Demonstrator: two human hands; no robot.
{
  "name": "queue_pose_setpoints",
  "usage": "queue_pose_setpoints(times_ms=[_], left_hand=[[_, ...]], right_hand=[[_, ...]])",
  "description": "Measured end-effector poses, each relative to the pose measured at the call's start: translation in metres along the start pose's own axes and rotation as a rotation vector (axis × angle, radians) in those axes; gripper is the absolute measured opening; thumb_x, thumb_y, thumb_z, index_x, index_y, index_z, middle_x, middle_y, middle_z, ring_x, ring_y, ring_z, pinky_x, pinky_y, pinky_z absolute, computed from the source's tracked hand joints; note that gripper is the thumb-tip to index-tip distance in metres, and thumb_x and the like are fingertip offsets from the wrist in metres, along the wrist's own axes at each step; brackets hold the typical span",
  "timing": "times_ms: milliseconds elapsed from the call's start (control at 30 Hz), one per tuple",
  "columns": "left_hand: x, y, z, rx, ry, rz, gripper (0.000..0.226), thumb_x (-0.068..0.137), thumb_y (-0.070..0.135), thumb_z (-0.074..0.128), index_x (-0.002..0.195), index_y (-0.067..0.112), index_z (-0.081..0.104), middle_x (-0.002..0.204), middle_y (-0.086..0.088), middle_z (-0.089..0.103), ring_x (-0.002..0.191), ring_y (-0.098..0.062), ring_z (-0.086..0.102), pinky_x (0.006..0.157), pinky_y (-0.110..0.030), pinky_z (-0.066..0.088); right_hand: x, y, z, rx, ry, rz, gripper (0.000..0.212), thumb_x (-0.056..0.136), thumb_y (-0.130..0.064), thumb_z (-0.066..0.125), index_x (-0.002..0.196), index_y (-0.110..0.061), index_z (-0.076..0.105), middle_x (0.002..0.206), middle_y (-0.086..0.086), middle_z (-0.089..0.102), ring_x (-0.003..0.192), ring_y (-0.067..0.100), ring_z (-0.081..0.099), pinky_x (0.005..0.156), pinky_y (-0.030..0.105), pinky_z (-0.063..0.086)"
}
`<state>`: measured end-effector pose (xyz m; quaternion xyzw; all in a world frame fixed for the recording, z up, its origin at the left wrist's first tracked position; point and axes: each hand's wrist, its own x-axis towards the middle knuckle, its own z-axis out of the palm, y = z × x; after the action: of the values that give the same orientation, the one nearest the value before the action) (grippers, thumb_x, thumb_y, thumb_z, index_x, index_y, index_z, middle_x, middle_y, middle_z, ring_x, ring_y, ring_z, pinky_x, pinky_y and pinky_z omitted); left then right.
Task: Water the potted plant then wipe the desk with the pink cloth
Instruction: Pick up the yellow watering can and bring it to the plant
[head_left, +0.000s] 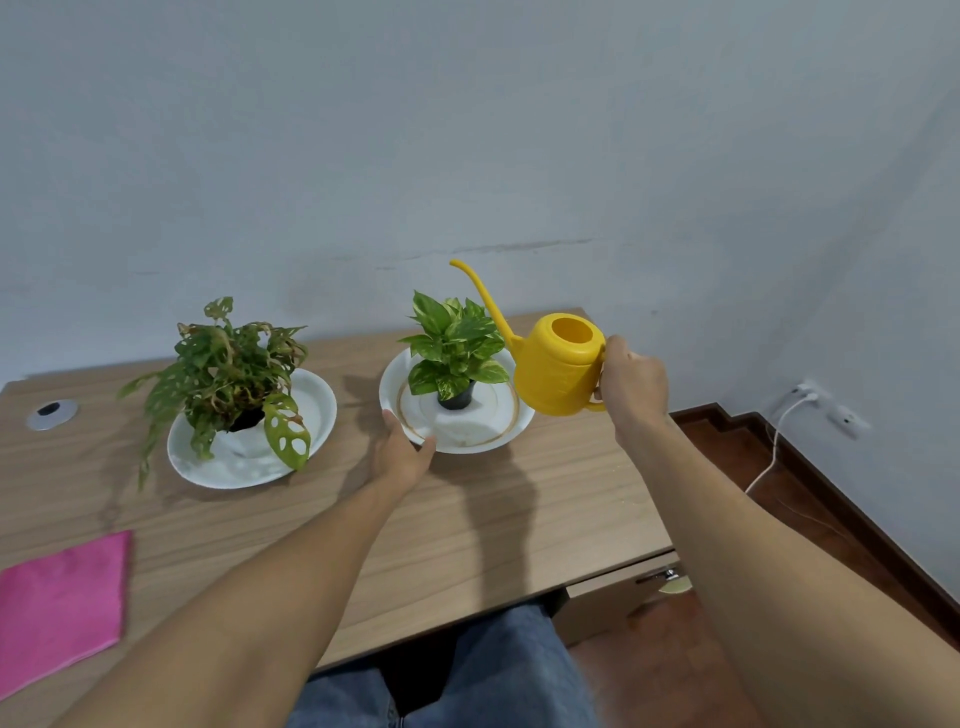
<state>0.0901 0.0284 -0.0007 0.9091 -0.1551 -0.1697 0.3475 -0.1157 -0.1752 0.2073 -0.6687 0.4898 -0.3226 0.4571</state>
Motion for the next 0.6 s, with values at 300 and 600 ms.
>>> queue_pose_setpoints(times_ms=[300,600], left_hand=[[-0.027,-0.018,-0.016,0.079,-0.134,0.199,0.099,0.099,0.088,0.035,0.176,0.04,-0.008,0.186,-0.001,0.014,0.172,-0.027,0.011,0.133,-0.057,0.027],[-0.052,-0.113,-0.057,0.528,-0.146,0.448,0.081,0.113,0.067,0.021,0.178,0.026,-0.003,0.185,0.012,-0.011,0.169,-0.009,-0.017,0.137,-0.038,-0.005]], right_hand=[[0.01,-0.005,-0.01,-0.05,0.01,-0.027,0.05,0.096,-0.046,0.047,0.065,-0.008,0.056,0.072,0.015,0.063,0.074,0.032,0.061,0.067,0.044,0.046],[0.025,-0.031,-0.035,-0.213,0.03,-0.132,0.049,0.1,-0.038,0.047,0.069,-0.001,0.057,0.072,0.016,0.06,0.073,0.036,0.057,0.056,0.038,0.037]])
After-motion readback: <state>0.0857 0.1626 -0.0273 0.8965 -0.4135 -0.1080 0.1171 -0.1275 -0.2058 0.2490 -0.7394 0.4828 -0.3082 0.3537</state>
